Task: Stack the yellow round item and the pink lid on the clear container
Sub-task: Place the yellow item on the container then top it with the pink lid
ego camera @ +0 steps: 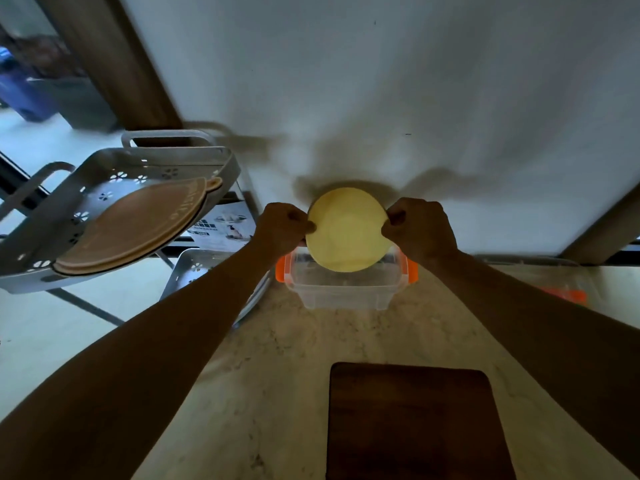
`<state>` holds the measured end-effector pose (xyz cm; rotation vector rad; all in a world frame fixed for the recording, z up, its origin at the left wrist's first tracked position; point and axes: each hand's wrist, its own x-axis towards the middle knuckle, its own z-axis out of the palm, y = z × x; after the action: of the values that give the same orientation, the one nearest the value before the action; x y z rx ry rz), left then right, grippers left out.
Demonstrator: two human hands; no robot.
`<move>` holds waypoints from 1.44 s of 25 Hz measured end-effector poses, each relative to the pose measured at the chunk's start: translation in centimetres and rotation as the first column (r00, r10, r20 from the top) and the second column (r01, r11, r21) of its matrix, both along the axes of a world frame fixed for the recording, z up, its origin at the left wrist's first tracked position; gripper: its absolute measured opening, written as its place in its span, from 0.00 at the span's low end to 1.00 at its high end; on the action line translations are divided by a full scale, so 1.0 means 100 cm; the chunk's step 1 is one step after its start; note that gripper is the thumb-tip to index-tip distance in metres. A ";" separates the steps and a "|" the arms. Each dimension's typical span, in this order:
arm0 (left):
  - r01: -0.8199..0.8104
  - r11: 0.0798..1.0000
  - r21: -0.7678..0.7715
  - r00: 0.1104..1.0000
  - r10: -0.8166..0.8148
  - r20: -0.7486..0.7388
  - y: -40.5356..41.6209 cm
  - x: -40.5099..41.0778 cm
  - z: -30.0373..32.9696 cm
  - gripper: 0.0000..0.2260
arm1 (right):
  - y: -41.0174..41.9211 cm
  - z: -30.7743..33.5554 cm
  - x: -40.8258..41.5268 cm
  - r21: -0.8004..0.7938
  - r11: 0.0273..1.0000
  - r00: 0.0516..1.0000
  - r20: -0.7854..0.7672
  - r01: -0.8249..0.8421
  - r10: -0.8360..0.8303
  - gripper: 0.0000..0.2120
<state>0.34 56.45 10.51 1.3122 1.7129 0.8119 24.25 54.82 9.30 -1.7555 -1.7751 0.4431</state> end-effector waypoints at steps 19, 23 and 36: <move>0.103 0.976 0.192 0.771 0.044 -0.635 0.022 0.000 -0.082 0.08 | 0.027 -0.071 -0.008 0.052 0.998 0.929 0.365 0.040 -0.057 0.10; 0.113 0.970 0.214 0.757 0.055 -0.651 0.023 0.000 -0.085 0.09 | 0.031 -0.072 -0.009 0.050 0.997 0.908 0.412 0.055 -0.070 0.10; 0.109 0.942 0.317 0.786 0.114 -0.608 0.021 0.002 -0.080 0.10 | 0.031 -0.065 -0.009 0.072 0.995 0.892 0.442 0.074 -0.098 0.15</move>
<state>0.57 58.56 2.52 1.9808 2.1412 0.7387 23.30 57.95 2.83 -2.0032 -1.9773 -0.0557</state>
